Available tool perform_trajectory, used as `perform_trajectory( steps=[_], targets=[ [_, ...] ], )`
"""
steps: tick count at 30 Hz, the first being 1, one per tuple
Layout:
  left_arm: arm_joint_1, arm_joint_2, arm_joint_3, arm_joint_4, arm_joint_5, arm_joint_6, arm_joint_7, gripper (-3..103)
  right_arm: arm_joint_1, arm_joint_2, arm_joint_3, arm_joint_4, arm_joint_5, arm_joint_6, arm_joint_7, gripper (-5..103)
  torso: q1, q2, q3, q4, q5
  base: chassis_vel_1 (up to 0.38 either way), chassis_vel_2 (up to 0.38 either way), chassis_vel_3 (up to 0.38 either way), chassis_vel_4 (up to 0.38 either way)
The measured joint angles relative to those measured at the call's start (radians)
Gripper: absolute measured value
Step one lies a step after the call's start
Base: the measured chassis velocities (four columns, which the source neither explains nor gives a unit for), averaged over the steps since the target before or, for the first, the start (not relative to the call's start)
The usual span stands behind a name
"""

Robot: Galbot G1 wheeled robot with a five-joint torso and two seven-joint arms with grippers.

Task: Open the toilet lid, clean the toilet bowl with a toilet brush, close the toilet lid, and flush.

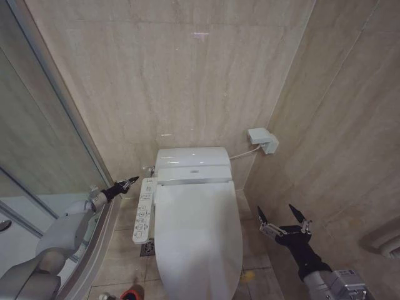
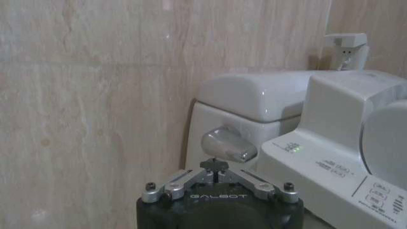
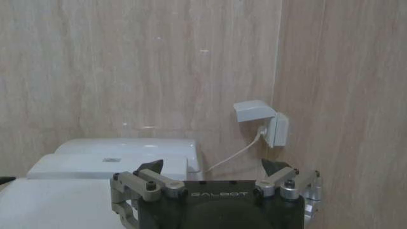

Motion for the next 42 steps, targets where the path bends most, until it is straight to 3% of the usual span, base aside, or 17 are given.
perform_trajectory(
  steps=[15,42],
  targets=[
    [-0.046,-0.052,0.026,0.015,0.015,-0.012,0.003,0,0.000,0.000,0.000,0.000,0.000,0.000,0.000,100,0.000,0.000,0.000,-0.0002,-0.0001,0.000,0.000,0.000,0.000],
    [-0.063,-0.069,0.008,0.062,0.046,-0.013,0.032,0,0.000,0.000,0.000,0.000,0.000,0.000,0.000,100,0.000,0.000,0.000,-0.0001,-0.0001,0.000,0.000,0.000,0.000]
  ],
)
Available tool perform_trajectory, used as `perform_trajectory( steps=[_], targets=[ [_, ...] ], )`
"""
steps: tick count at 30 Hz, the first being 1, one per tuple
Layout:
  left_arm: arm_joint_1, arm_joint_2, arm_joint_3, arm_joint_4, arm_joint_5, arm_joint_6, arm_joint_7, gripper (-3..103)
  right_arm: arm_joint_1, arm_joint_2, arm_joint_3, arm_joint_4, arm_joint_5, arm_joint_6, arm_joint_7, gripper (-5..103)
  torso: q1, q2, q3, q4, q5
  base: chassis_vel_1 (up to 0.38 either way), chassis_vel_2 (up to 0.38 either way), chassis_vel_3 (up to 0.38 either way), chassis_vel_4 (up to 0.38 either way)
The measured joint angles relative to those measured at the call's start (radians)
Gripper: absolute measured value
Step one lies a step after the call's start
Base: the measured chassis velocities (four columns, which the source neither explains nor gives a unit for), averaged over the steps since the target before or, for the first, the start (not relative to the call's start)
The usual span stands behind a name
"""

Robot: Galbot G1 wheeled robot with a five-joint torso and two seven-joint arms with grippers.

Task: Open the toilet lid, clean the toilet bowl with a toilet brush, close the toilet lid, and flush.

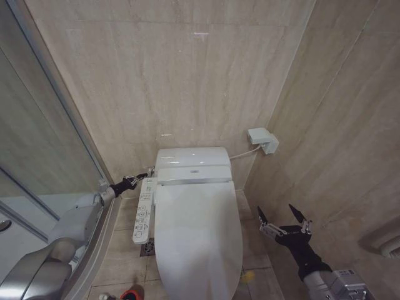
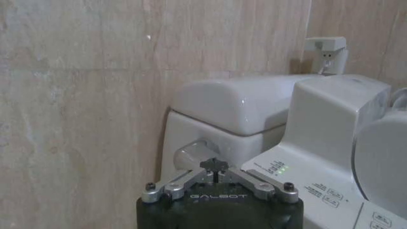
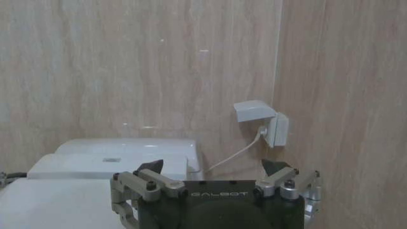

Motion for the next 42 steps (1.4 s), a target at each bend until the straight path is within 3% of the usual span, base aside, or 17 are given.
perform_trajectory(
  steps=[42],
  targets=[
    [-0.023,-0.032,-0.054,0.071,0.052,-0.011,0.022,0,0.000,0.000,0.000,0.000,0.000,0.000,0.000,100,0.000,0.000,0.000,0.0001,0.0000,0.000,0.000,0.000,0.000]
  ],
)
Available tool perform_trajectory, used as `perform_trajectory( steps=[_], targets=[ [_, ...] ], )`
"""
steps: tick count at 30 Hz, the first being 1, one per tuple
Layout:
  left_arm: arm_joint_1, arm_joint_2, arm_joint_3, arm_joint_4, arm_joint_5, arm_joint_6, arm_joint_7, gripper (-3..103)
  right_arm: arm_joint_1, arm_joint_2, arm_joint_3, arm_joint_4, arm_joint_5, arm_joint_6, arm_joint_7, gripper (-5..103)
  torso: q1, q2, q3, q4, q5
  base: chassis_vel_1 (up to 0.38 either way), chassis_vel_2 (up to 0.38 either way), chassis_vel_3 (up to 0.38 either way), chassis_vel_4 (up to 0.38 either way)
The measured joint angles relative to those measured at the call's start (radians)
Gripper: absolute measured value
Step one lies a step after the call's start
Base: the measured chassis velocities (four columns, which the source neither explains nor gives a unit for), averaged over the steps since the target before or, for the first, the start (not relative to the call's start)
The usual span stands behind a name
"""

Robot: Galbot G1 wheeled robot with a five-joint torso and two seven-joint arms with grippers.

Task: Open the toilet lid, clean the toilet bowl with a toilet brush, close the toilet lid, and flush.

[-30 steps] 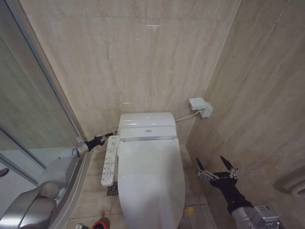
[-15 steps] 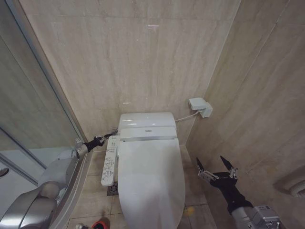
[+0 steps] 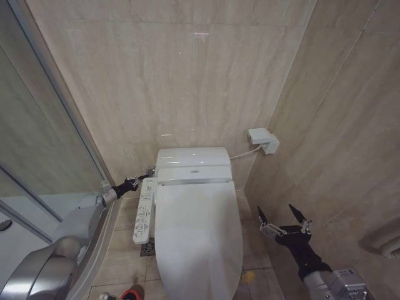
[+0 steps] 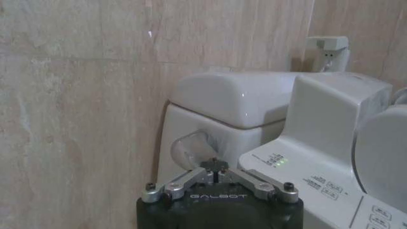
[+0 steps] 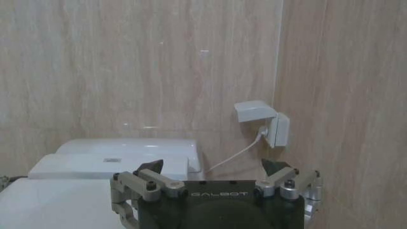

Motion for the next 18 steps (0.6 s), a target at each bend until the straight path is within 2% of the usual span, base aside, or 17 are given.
perform_trajectory(
  steps=[18],
  targets=[
    [-0.009,-0.015,-0.033,0.045,0.023,0.000,-0.011,0,0.000,0.000,0.000,0.000,0.000,0.000,0.000,100,0.000,0.000,0.000,-0.0002,-0.0002,0.000,0.000,0.000,0.000]
  ],
)
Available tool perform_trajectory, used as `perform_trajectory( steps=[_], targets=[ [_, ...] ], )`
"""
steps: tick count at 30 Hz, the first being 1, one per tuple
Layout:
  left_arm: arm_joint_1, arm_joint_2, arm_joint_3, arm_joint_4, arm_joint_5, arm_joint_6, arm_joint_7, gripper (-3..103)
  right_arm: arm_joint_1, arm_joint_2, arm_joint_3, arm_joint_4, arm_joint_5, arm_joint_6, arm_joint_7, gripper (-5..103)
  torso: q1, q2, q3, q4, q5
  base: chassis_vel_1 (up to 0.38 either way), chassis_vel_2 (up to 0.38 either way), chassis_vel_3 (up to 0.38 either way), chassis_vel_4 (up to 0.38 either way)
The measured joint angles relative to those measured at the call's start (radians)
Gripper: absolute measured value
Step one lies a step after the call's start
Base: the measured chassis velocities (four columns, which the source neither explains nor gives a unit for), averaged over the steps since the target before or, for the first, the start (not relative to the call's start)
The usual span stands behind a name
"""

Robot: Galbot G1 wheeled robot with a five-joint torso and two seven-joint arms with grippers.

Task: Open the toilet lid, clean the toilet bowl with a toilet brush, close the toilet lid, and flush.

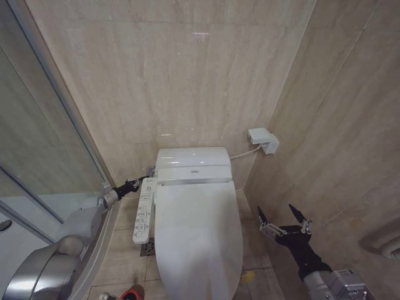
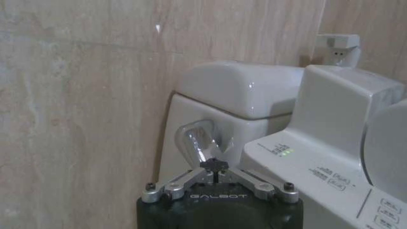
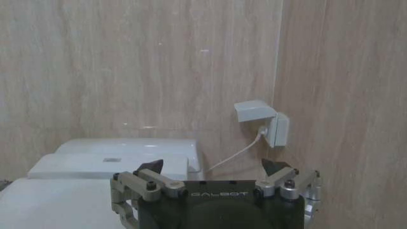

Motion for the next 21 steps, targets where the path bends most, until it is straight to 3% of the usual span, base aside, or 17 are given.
perform_trajectory(
  steps=[17,21],
  targets=[
    [0.009,-0.004,-0.023,-0.010,-0.002,-0.019,-0.042,0,0.000,0.000,0.000,0.000,0.000,0.000,0.000,100,0.000,0.000,0.000,0.0002,0.0001,0.000,0.000,0.000,0.000],
    [0.089,-0.006,-0.030,-0.142,-0.029,-0.042,-0.222,0,0.000,0.000,0.000,0.000,0.000,0.000,0.000,100,0.000,0.000,0.000,-0.0004,0.0003,0.000,0.000,0.000,0.000]
  ],
)
